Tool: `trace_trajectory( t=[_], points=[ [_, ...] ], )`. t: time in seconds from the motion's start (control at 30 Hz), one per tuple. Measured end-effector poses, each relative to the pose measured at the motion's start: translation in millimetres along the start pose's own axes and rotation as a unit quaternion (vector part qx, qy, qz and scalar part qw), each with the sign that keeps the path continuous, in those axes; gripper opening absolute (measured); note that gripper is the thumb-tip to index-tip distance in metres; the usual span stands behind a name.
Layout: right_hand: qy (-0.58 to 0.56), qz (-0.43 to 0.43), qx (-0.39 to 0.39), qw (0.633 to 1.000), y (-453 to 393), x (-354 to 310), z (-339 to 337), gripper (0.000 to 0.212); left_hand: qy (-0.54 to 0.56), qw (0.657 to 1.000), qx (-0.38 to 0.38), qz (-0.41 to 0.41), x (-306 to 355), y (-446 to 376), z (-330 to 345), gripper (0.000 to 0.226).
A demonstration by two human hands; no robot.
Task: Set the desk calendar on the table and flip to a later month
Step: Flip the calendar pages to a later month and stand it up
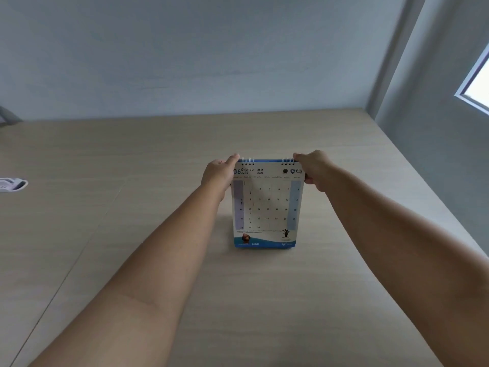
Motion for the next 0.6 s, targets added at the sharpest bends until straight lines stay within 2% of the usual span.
trace_trajectory(
  t=[0.07,0.17,0.3,0.47,0.6],
  points=[
    [-0.023,-0.023,0.012,0.999,-12,-10,-1,0.038,0.004,1.000,0.001,0.007,6,-7,-1,0.047],
    [-0.054,-0.059,0.038,0.996,-30,-28,-7,0.025,0.008,1.000,0.011,0.020,22,-19,-2,0.047],
    [-0.081,-0.089,0.075,0.990,-44,-43,-10,0.029,0.015,0.999,0.003,0.033,40,-33,3,0.045],
    [-0.065,-0.061,0.069,0.994,-60,-10,0,0.031,-0.044,0.998,-0.045,0.015,24,-48,21,0.044],
    [-0.087,-0.029,0.050,0.995,-65,1,2,0.055,-0.040,0.996,-0.081,0.001,27,-49,27,0.047]
  ],
)
Point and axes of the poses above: each hand's wrist, its own y-axis away from the middle knuckle, its own z-axis out of the palm, x = y × z, the point moved 7 cm from there along -y, towards the middle knuckle, and after that the axes turned 4 degrees about -z, right-handed, at the moved point
